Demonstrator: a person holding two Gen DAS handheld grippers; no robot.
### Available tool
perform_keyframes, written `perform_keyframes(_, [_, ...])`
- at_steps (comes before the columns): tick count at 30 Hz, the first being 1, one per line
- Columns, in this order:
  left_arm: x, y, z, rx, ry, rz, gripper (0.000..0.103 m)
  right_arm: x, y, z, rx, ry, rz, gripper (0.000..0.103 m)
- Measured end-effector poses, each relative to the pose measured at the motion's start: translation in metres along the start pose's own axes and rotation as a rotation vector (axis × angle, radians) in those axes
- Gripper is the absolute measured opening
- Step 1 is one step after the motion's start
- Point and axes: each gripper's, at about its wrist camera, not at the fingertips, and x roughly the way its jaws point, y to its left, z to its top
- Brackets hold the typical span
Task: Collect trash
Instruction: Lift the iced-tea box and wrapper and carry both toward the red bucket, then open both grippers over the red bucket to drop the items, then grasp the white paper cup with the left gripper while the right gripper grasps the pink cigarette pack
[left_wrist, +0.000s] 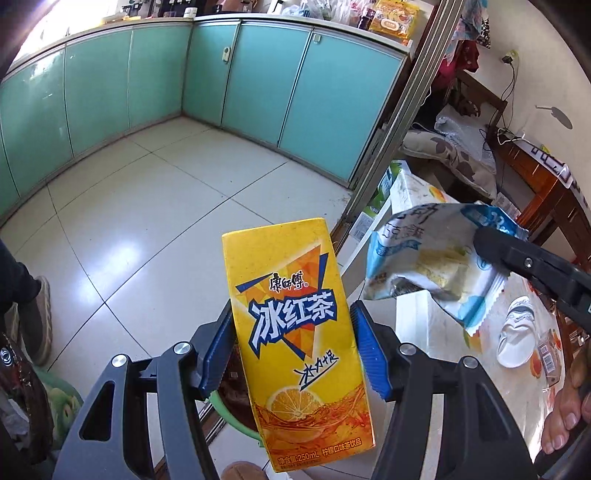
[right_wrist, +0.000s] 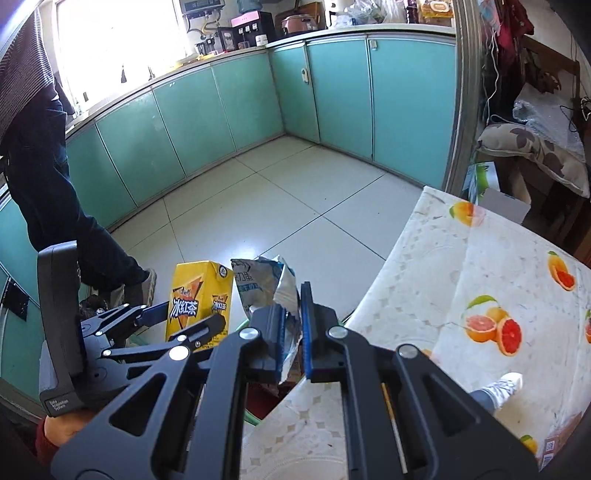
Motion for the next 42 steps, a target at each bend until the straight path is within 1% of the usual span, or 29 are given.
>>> perform_keyframes(2, [0.005,0.004,-0.005,0.008,0.019,0.008,0.058,0.011,0.005,-0.003,-0.006,0.019,-0.007,0.008])
perform_keyframes(6, [0.01,0.008,-0.006,0.002,0.04,-0.003,0.058,0.023,0.011,-0.007,-0.004,0.041,-0.012,0.008])
perform_keyframes(12, [0.016,0.007,-0.003,0.004,0.048,-0.012,0.059,0.028,0.008,-0.007,-0.005,0.041,-0.032,0.01])
perform_keyframes(14, [0.018,0.006,-0.003,0.0,0.052,-0.004,0.059,0.025,0.006,-0.006,-0.001,0.025,-0.051,0.022])
perform_keyframes(16, [0.018,0.008,-0.003,-0.012,0.04,0.01,0.071,0.016,0.001,-0.006,0.024,-0.013,-0.065,0.061])
perform_keyframes(17, [0.016,0.008,-0.003,-0.018,0.03,0.011,0.072,0.01,-0.002,-0.007,0.038,-0.033,-0.062,0.063])
perform_keyframes(19, [0.014,0.008,-0.002,-0.025,0.021,0.01,0.079,-0.005,-0.01,-0.01,0.07,-0.061,-0.054,0.063])
perform_keyframes(21, [0.011,0.005,0.0,-0.025,0.006,0.003,0.082,-0.026,-0.02,-0.016,0.1,-0.097,-0.042,0.064])
perform_keyframes(23, [0.008,-0.002,0.001,-0.017,-0.008,-0.012,0.082,-0.051,-0.031,-0.025,0.109,-0.132,-0.044,0.069])
perform_keyframes(25, [0.002,-0.013,0.003,0.0,-0.021,-0.037,0.084,-0.076,-0.045,-0.036,0.112,-0.157,-0.06,0.073])
perform_keyframes(26, [0.0,-0.02,0.003,0.014,-0.028,-0.052,0.085,-0.088,-0.054,-0.044,0.11,-0.159,-0.071,0.074])
perform_keyframes(27, [-0.003,-0.029,0.004,0.031,-0.036,-0.067,0.088,-0.099,-0.063,-0.052,0.103,-0.154,-0.088,0.078])
perform_keyframes(28, [-0.005,-0.038,0.004,0.051,-0.043,-0.083,0.089,-0.108,-0.073,-0.061,0.096,-0.144,-0.116,0.08])
perform_keyframes(31, [-0.01,-0.071,0.002,0.119,-0.043,-0.147,0.092,-0.134,-0.116,-0.089,0.097,-0.092,-0.237,0.081])
perform_keyframes(33, [-0.013,-0.094,-0.004,0.166,-0.037,-0.189,0.094,-0.152,-0.15,-0.109,0.136,-0.067,-0.307,0.082])
perform_keyframes(34, [-0.014,-0.106,-0.008,0.191,-0.034,-0.207,0.095,-0.159,-0.166,-0.118,0.165,-0.056,-0.324,0.085])
perform_keyframes(36, [-0.013,-0.13,-0.014,0.238,-0.024,-0.239,0.095,-0.169,-0.2,-0.134,0.237,-0.029,-0.344,0.086])
perform_keyframes(38, [-0.009,-0.152,-0.02,0.272,0.002,-0.266,0.095,-0.176,-0.225,-0.149,0.294,-0.028,-0.357,0.086])
perform_keyframes(40, [-0.003,-0.171,-0.025,0.286,0.025,-0.285,0.095,-0.181,-0.242,-0.161,0.355,-0.048,-0.357,0.086])
perform_keyframes(42, [0.002,-0.185,-0.03,0.293,0.04,-0.292,0.095,-0.185,-0.251,-0.169,0.392,-0.061,-0.335,0.086])
